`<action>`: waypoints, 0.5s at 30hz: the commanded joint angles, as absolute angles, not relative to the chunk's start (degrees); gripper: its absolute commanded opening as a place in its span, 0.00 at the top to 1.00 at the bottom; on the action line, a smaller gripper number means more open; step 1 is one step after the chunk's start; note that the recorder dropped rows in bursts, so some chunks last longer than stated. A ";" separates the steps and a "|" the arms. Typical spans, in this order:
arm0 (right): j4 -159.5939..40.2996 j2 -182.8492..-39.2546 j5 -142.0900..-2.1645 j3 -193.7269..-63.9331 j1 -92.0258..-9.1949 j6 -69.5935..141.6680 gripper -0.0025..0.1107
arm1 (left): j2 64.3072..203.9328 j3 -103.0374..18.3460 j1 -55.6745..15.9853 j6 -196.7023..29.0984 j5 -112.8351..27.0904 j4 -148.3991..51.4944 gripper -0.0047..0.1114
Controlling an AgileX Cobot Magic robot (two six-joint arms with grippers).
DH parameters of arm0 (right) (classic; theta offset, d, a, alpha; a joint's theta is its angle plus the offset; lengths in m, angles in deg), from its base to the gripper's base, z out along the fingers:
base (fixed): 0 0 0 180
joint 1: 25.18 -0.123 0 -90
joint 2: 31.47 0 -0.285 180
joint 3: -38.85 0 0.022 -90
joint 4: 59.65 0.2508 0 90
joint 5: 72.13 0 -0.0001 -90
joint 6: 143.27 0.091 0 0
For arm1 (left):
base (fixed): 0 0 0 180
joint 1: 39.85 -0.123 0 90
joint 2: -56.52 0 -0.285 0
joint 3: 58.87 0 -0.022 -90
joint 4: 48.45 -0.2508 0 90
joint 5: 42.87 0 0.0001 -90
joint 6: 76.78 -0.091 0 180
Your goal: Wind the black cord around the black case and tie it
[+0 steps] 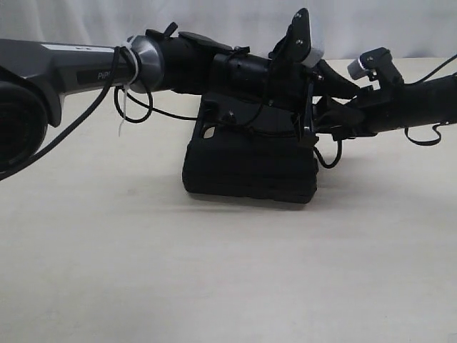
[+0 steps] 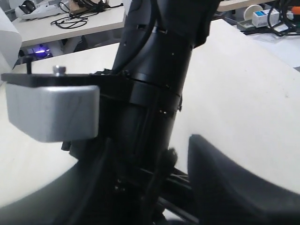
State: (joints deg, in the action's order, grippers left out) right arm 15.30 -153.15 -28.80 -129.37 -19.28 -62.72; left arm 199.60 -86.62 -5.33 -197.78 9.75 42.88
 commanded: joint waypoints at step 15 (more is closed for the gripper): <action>14.65 -151.46 -28.66 -129.18 -19.19 -65.01 0.83 | 198.97 -87.04 -5.28 -198.36 0.49 44.10 0.96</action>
